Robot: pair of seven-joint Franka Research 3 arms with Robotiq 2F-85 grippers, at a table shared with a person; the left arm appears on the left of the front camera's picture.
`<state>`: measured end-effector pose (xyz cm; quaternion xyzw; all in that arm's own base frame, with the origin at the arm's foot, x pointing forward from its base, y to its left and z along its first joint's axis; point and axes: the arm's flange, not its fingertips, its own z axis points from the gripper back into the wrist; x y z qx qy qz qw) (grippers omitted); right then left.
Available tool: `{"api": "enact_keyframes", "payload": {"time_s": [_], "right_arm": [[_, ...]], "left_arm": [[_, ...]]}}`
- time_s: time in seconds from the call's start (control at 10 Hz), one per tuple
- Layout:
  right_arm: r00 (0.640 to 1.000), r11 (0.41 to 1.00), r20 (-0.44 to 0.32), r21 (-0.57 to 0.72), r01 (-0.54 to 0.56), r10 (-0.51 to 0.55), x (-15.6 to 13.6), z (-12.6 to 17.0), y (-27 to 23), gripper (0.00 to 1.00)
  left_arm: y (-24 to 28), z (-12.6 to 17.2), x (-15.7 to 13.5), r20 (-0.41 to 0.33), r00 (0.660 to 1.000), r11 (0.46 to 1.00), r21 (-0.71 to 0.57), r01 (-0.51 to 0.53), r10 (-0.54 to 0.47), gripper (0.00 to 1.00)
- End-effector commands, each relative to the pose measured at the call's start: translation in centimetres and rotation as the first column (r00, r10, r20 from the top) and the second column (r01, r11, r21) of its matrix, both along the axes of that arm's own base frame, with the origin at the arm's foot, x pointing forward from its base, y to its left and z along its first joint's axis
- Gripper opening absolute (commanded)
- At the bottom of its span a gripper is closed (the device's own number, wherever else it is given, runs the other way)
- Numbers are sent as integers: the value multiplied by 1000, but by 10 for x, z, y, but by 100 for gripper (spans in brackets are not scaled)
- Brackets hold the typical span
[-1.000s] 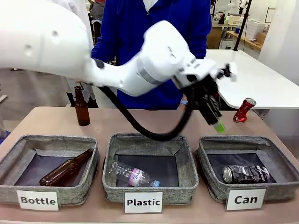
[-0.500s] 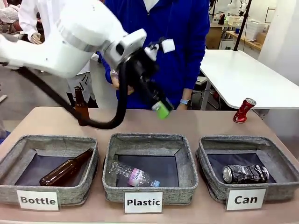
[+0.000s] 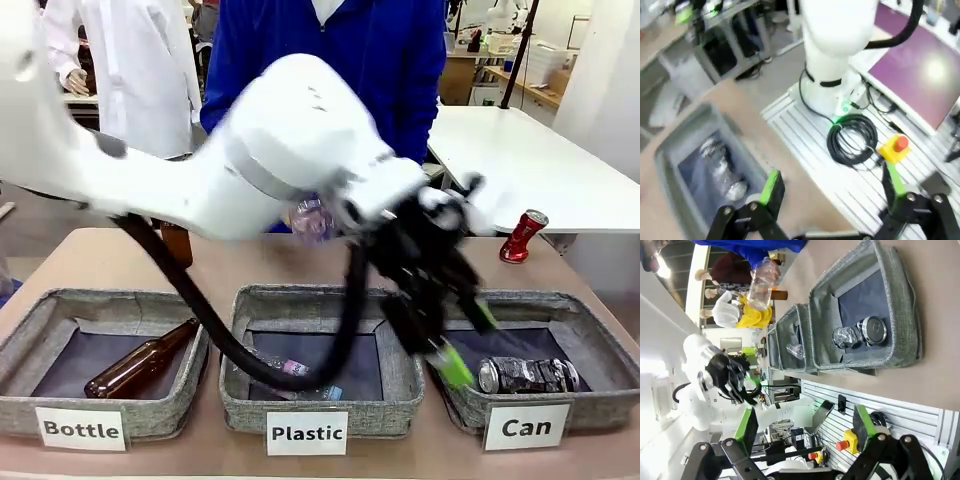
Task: Sort the can waste into the basket.
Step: Pick up the can waste from the table and place it in the right Fabric basket.
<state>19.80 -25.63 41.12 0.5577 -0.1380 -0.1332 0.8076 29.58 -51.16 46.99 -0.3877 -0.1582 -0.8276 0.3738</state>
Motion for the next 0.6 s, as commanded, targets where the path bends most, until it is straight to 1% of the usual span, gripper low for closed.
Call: {"api": "enact_keyframes", "payload": {"time_s": [0.0,0.1,0.2,0.3,0.5], "right_arm": [[1000,1000,11,-3,-23,23,1,2,-1,100],[1000,1000,11,-3,-23,23,1,2,-1,100],[1000,1000,11,-3,-23,23,1,2,-1,100],[1000,1000,11,-3,-23,23,1,2,-1,100],[1000,1000,11,-3,-23,23,1,2,-1,100]], "left_arm": [[-23,-20,-4,62,995,997,8,78,-78,100],[-31,-26,-4,81,995,998,16,64,-65,100],[-36,-30,3,72,997,999,18,31,-33,100],[-38,-30,11,59,998,1000,6,2,-2,100],[-51,-21,20,17,999,997,-74,-30,31,100]]}}
